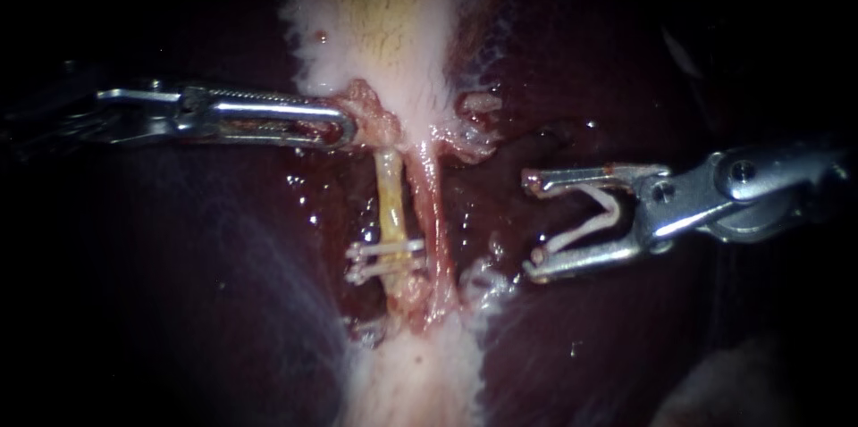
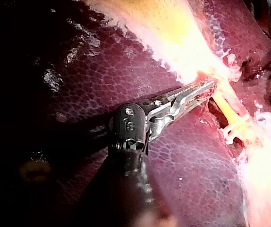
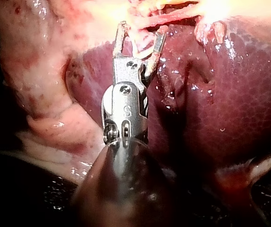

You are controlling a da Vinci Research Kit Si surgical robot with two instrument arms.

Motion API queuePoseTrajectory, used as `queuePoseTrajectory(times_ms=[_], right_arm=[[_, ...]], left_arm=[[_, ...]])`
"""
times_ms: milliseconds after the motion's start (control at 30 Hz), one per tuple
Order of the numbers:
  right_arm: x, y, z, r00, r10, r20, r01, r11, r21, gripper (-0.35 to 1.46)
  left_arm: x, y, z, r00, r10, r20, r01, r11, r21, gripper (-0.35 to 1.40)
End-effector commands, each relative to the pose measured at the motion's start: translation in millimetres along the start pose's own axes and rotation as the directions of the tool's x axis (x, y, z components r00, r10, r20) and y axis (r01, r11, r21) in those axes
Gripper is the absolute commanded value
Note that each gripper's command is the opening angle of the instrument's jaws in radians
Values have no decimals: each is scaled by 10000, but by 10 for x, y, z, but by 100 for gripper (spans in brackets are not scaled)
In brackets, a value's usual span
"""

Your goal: Clipping third clip left tube

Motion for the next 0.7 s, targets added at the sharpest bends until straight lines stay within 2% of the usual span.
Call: queuePoseTrajectory(times_ms=[33, 200, 333, 467, 567, 700], right_arm=[[0, 0, 0, 10000, 4, -5, -4, 10000, -4, 50], [0, 1, 0, 10000, 5, -5, -5, 10000, -8, 50], [0, 1, 0, 10000, 6, -5, -6, 10000, -8, 50], [0, 1, 1, 10000, 7, -5, -7, 10000, -10, 50], [1, 1, 3, 10000, 11, -4, -11, 10000, -21, 50], [5, 2, 13, 10000, -29, 1, 29, 10000, -73, 50]], left_arm=[[1, 1, -1, 10000, -11, 1, 11, 10000, -19, -35], [16, 13, -25, 9999, -108, -7, 108, 9999, -9, -35], [36, 31, -53, 9996, -240, -129, 241, 9997, 51, -35], [56, 54, -77, 9994, -21, -348, 23, 10000, 69, -35], [63, 66, -83, 9994, 49, -350, -46, 10000, 85, -35], [61, 71, -80, 9993, 117, -367, -112, 9998, 134, -35]])
